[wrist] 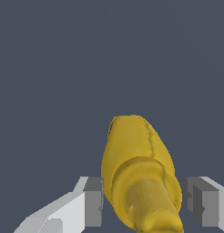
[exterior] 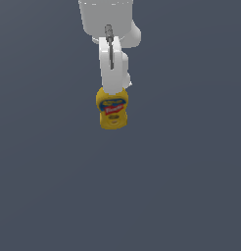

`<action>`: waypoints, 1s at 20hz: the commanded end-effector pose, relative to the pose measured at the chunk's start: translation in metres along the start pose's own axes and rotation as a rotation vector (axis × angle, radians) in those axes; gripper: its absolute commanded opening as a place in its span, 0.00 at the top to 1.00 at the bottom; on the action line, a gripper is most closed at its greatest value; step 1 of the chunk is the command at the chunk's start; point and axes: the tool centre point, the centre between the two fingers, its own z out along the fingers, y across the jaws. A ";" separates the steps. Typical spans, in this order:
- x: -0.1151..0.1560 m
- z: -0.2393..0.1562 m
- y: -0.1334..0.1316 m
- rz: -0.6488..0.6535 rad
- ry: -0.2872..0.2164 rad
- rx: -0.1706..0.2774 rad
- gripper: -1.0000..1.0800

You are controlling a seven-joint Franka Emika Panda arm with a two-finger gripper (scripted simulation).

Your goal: Pick up the object and move it to a goal position.

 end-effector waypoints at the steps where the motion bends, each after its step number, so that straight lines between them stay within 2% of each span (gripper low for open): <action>1: 0.001 -0.018 -0.006 0.000 0.001 0.008 1.00; 12: 0.006 -0.064 -0.027 -0.001 0.001 0.008 1.00; 20: 0.008 -0.083 -0.037 -0.001 0.001 0.008 1.00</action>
